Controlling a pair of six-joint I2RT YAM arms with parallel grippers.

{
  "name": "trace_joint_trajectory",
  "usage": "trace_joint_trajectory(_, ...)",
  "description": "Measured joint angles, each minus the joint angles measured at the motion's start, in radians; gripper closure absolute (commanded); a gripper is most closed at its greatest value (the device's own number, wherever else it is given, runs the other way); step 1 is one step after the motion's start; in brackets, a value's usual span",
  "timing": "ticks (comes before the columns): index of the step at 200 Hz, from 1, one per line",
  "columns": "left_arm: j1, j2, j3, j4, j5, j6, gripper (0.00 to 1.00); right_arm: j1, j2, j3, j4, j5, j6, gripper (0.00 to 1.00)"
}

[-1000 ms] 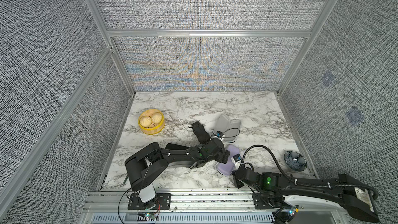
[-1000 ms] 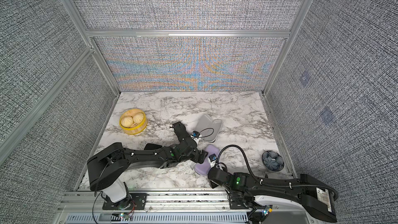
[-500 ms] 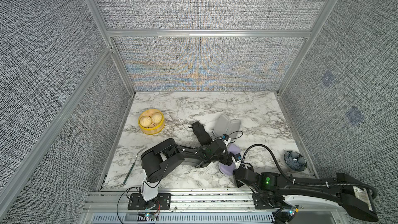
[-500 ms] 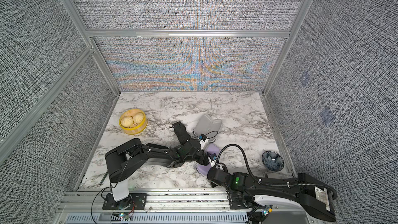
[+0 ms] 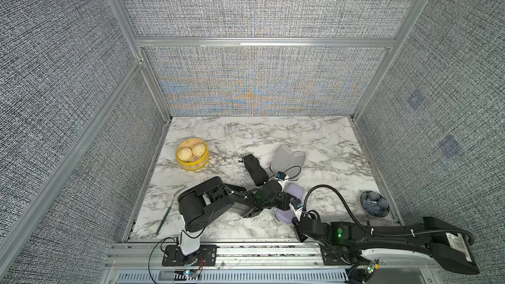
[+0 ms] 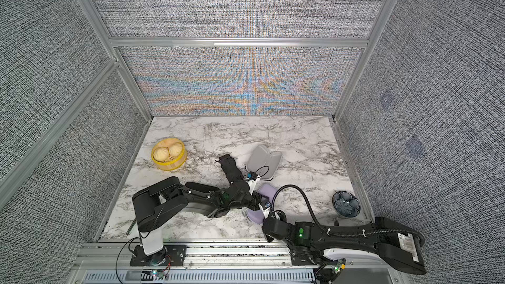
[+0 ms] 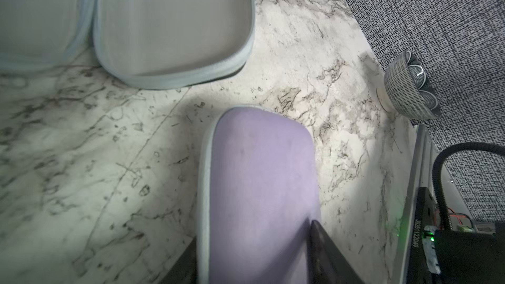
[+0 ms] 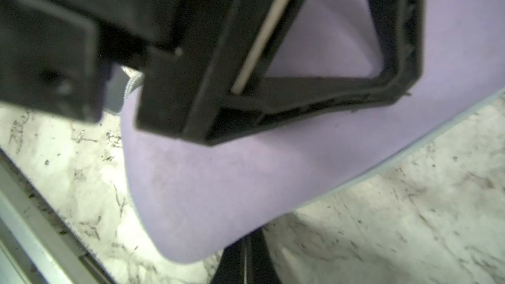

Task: Put umbrellas into zippered umbrella sleeves
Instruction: Zip the zipper on the umbrella sleeve.

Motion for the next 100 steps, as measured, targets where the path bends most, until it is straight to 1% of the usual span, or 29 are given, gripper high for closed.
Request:
trace_joint_trajectory(11, 0.0, -0.01, -0.006, -0.003, 0.0, -0.013, 0.52, 0.021, 0.014, 0.008, 0.0, 0.004, -0.002, 1.0)
trace_joint_trajectory(16, 0.0, -0.016, -0.009, -0.008, -0.001, -0.013, 0.56, 0.031, 0.023, 0.012, 0.0, 0.005, -0.003, 1.0)
trace_joint_trajectory(22, -0.001, -0.023, -0.013, -0.016, -0.003, -0.014, 0.58, 0.041, 0.034, 0.019, -0.001, 0.006, -0.003, 1.0)
trace_joint_trajectory(36, -0.001, -0.039, -0.019, -0.032, -0.011, -0.018, 0.59, 0.062, 0.064, 0.039, 0.0, 0.016, -0.005, 1.0)
trace_joint_trajectory(46, -0.001, -0.05, -0.022, -0.044, -0.016, -0.019, 0.66, 0.076, 0.085, 0.051, 0.001, 0.023, -0.005, 1.0)
trace_joint_trajectory(75, 0.0, -0.079, -0.049, -0.049, -0.047, -0.038, 0.71, 0.098, 0.111, 0.066, 0.008, 0.02, -0.005, 1.0)
trace_joint_trajectory(81, 0.002, -0.086, -0.059, -0.045, -0.056, -0.047, 0.75, 0.101, 0.113, 0.067, 0.01, 0.016, -0.005, 1.0)
trace_joint_trajectory(100, 0.011, -0.095, -0.088, -0.01, -0.072, -0.054, 0.75, 0.115, 0.124, 0.071, 0.023, 0.0, -0.005, 1.0)
